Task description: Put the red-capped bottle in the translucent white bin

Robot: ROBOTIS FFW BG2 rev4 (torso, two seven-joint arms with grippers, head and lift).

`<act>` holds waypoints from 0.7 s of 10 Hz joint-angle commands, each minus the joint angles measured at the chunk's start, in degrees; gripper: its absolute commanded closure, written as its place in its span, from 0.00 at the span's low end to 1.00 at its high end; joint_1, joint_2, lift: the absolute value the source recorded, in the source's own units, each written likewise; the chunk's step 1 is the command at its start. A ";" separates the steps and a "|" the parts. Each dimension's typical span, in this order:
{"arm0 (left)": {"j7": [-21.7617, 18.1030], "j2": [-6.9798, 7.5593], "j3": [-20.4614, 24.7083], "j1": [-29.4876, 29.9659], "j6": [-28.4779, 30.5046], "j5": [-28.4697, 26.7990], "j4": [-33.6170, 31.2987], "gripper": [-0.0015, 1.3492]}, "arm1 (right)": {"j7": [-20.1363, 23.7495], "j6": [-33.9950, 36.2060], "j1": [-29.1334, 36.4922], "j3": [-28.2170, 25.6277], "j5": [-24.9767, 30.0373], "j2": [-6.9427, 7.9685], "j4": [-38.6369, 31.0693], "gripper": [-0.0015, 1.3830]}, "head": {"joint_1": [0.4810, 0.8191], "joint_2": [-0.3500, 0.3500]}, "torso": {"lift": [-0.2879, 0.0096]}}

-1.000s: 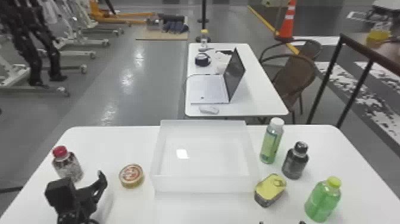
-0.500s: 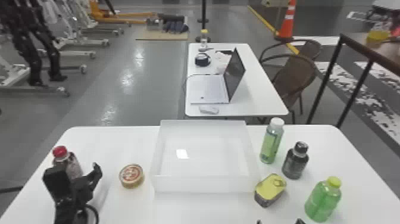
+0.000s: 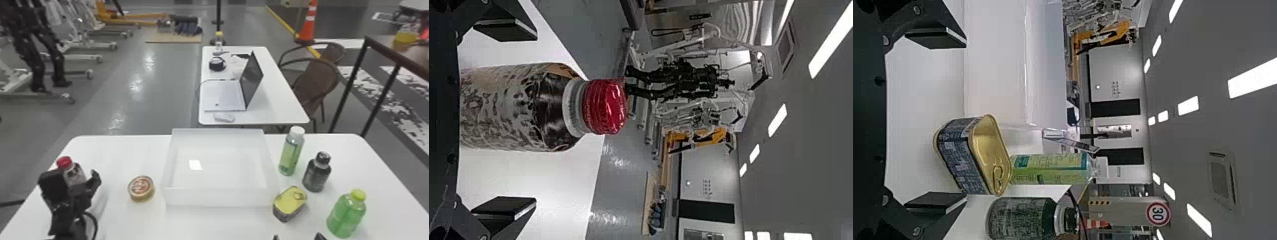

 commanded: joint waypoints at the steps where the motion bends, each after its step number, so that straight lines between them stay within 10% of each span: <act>1: -0.26 1.22 -1.34 -1.36 -1.45 1.85 2.57 0.10 | 0.09 0.00 -0.05 0.00 -0.03 0.20 0.03 0.15 | 0.20 0.50 | 0.63; 4: -2.98 1.48 -1.07 -3.21 -0.92 1.76 5.73 0.21 | 0.53 0.00 -0.31 0.00 -0.03 0.20 0.21 0.15 | 0.20 0.50 | 0.63; 6: -3.68 2.01 -0.72 -3.21 -0.40 0.00 5.73 0.58 | 0.62 0.00 -0.31 0.00 -0.12 0.28 0.29 0.15 | 0.20 0.50 | 0.63; 7: -3.68 1.92 -0.37 -3.03 -0.31 -0.09 5.73 0.60 | 0.62 0.00 -0.31 0.00 -0.20 0.28 0.29 0.15 | 0.20 0.50 | 0.63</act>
